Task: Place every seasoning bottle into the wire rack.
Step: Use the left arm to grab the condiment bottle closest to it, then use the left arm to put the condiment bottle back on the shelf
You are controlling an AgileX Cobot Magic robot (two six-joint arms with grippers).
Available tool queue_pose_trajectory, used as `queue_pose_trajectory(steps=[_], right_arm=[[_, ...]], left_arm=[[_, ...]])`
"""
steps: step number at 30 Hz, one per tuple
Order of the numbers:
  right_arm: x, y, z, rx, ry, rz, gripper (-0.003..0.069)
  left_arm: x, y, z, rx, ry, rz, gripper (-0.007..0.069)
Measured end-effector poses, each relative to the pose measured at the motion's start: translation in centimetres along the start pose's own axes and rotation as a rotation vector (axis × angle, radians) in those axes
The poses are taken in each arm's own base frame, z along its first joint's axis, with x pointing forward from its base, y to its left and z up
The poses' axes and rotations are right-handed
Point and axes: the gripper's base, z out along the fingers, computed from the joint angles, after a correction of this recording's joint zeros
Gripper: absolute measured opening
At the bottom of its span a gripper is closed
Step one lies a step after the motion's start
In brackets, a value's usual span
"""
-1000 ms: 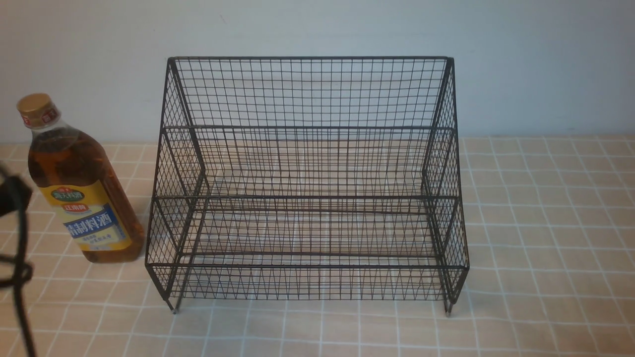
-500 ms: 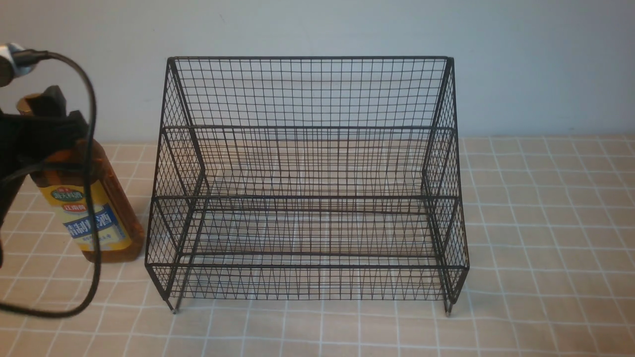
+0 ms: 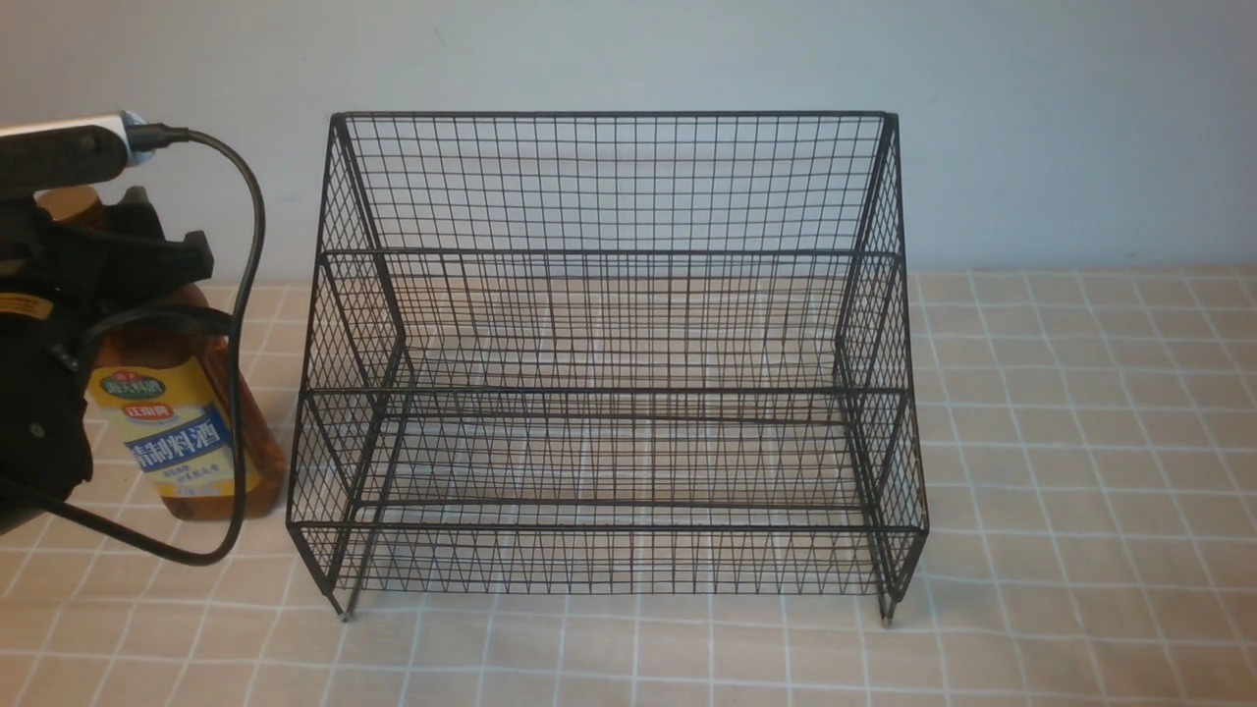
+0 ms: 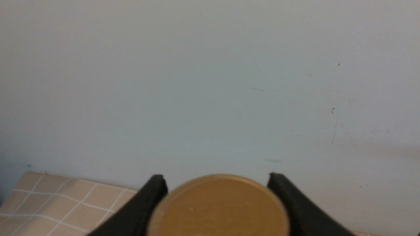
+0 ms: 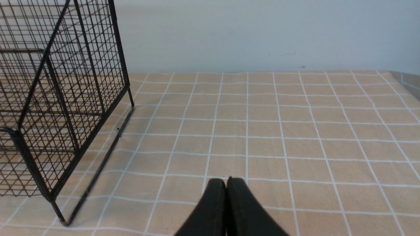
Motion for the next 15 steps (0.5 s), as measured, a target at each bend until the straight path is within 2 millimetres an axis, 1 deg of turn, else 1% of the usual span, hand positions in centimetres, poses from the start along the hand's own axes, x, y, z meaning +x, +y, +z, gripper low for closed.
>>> queue_pose_trajectory(steps=[2,5,10,12,13,15], right_arm=[[0.0,0.0,0.0,0.0,0.0,0.0,-0.0015],[0.0,0.0,0.0,0.0,0.0,0.0,-0.0015],[0.0,0.0,0.0,0.0,0.0,0.0,-0.0015],[0.0,0.0,0.0,0.0,0.0,0.0,-0.0015],[0.0,0.0,0.0,0.0,0.0,0.0,-0.0015],[0.0,0.0,0.0,0.0,0.0,0.0,-0.0015]], left_arm=[[0.0,-0.1,0.0,0.003,0.004,-0.01,0.0298],[-0.1,-0.1,-0.1,0.006,0.011,-0.012,0.0301],[-1.1,-0.1,-1.3,0.04,0.061,-0.003,0.0301],[-2.1,-0.1,-2.4,0.071,0.09,0.008,0.0301],[-2.0,-0.1,-2.5,0.073,0.096,0.006,0.0301],[-4.0,0.0,-3.9,0.099,0.076,-0.003,0.0301]])
